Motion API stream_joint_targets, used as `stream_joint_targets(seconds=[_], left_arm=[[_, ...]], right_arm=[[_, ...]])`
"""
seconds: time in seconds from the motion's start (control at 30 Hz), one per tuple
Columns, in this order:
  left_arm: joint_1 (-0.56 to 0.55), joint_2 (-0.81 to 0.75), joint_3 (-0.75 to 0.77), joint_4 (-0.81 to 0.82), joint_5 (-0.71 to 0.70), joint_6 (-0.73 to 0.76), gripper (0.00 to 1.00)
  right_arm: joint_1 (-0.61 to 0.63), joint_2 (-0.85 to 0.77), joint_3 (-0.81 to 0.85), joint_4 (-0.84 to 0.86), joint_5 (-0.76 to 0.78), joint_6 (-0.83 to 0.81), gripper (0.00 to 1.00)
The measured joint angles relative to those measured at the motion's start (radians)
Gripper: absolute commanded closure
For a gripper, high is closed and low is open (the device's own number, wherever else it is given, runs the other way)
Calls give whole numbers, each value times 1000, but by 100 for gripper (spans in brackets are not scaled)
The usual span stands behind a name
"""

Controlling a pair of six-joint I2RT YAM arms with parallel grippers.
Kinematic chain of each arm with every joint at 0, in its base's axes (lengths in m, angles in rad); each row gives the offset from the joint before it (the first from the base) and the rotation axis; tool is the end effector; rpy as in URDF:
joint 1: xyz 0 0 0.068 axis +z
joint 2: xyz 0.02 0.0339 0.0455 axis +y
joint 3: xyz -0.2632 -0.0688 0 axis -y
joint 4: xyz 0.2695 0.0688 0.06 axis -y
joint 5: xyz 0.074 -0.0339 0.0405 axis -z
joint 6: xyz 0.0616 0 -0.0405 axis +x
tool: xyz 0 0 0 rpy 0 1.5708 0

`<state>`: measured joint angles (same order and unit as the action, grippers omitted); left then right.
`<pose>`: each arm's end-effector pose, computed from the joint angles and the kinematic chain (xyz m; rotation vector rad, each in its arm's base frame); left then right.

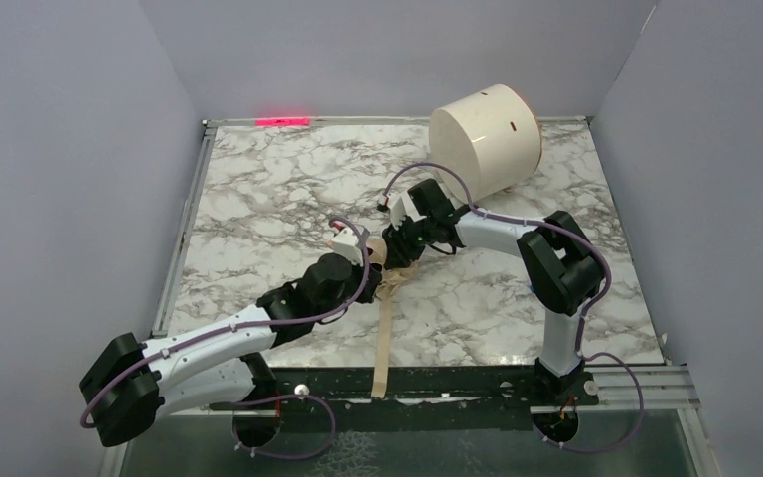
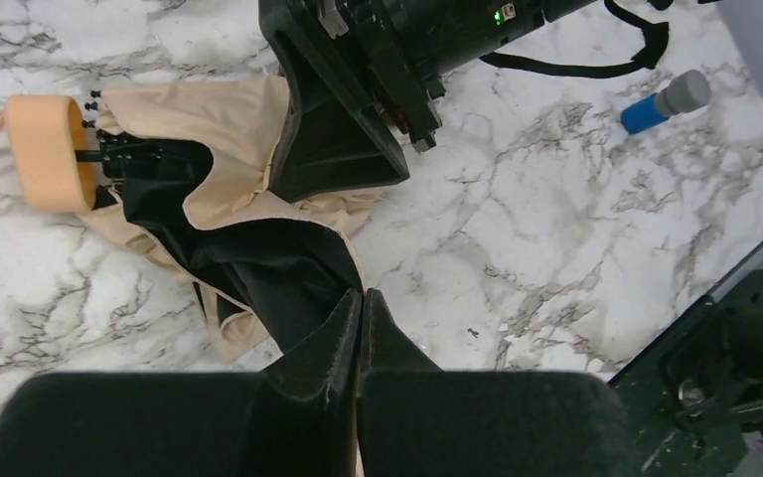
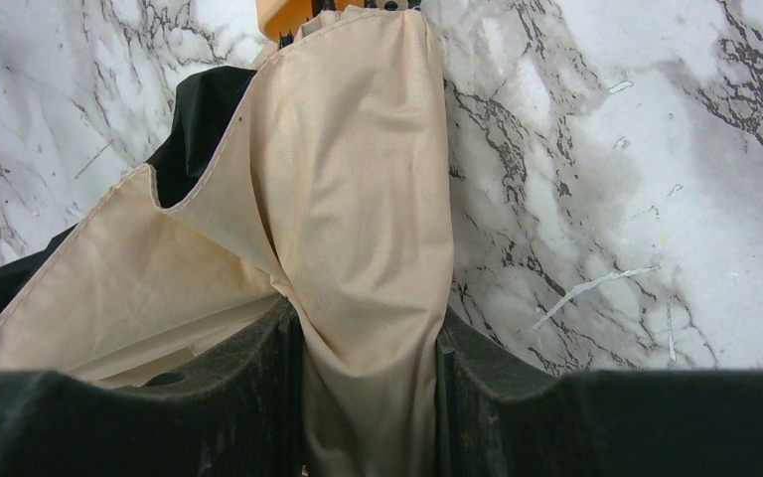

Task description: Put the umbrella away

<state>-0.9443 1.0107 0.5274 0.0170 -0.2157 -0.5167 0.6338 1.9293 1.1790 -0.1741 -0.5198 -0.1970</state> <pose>0.1670 -0.2082 0.2041 0.3076 2.0751 -0.6918 0.3261 0.2776 0.1183 -1.2122 2.1967 0.8301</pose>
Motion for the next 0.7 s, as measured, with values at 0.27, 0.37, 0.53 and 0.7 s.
stream_joint_targets(seconds=[0.27, 0.37, 0.53, 0.7], left_arm=[[-7, -26, -206, 202, 71, -165, 100], [-15, -24, -238, 203, 72, -210, 100], [-20, -55, -277, 178, 64, -283, 100], [-20, -108, -281, 137, 60, -304, 64]], right_arm=[[0, 0, 0, 0, 7, 14, 91], [0, 0, 0, 0, 8, 14, 91], [0, 0, 0, -1, 9, 16, 91], [2, 0, 0, -1, 18, 16, 91]])
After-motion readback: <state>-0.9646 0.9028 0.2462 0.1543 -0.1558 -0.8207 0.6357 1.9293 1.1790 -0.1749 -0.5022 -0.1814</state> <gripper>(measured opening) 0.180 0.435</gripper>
